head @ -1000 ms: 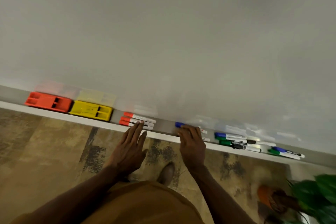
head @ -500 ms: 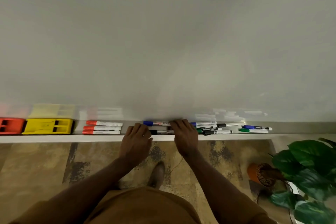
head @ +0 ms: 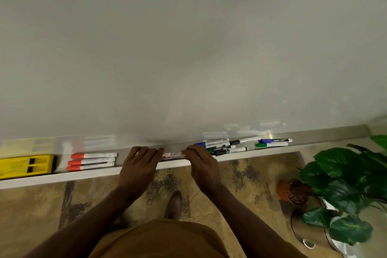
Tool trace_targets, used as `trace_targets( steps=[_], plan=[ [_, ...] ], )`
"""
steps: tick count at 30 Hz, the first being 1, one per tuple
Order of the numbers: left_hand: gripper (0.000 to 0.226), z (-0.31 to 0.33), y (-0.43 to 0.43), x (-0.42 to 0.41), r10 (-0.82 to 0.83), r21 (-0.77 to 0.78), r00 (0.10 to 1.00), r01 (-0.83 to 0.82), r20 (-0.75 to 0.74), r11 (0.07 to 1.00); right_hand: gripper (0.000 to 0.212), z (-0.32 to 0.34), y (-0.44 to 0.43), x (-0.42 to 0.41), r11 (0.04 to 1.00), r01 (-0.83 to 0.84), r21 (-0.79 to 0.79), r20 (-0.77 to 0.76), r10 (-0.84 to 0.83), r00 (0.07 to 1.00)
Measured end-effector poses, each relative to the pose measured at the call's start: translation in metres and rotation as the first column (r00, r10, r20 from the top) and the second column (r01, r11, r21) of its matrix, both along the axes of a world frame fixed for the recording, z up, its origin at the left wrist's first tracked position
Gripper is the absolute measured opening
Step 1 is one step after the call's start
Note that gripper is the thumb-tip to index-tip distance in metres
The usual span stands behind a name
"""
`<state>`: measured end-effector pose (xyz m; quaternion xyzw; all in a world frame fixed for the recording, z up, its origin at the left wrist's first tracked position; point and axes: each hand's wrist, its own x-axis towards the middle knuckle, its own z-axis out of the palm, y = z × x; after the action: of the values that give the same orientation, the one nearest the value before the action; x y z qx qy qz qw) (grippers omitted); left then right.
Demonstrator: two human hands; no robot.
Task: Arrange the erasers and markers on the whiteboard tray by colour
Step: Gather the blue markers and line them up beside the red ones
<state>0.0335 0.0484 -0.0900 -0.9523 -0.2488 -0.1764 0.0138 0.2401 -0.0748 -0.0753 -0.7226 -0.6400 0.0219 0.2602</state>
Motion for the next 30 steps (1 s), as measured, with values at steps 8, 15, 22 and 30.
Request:
trace_targets(
  steps=[8, 15, 22, 30],
  plan=[
    [0.036, 0.009, -0.017, 0.021, 0.018, -0.1, 0.999, -0.014, 0.045, 0.995, 0.026, 0.016, -0.038, 0.086, 0.924, 0.378, -0.057, 0.047, -0.375, 0.926],
    [0.037, 0.013, -0.035, 0.038, 0.024, -0.165, 0.999, -0.021, 0.02, 0.986, 0.032, 0.043, -0.086, 0.201, 0.765, 0.598, -0.24, 0.284, -0.533, 0.797],
    [0.031, 0.015, -0.039, 0.035, 0.091, -0.234, 0.995, -0.078, 0.044, 0.969, 0.044, 0.051, -0.104, 0.274, 0.679, 0.576, -0.454, 0.415, -0.411, 0.812],
    [0.039, 0.013, -0.041, 0.02, 0.159, -0.241, 0.987, -0.159, -0.018, 0.957, 0.037, 0.039, -0.105, 0.303, 0.682, 0.563, -0.467, 0.188, -0.545, 0.817]
  ],
)
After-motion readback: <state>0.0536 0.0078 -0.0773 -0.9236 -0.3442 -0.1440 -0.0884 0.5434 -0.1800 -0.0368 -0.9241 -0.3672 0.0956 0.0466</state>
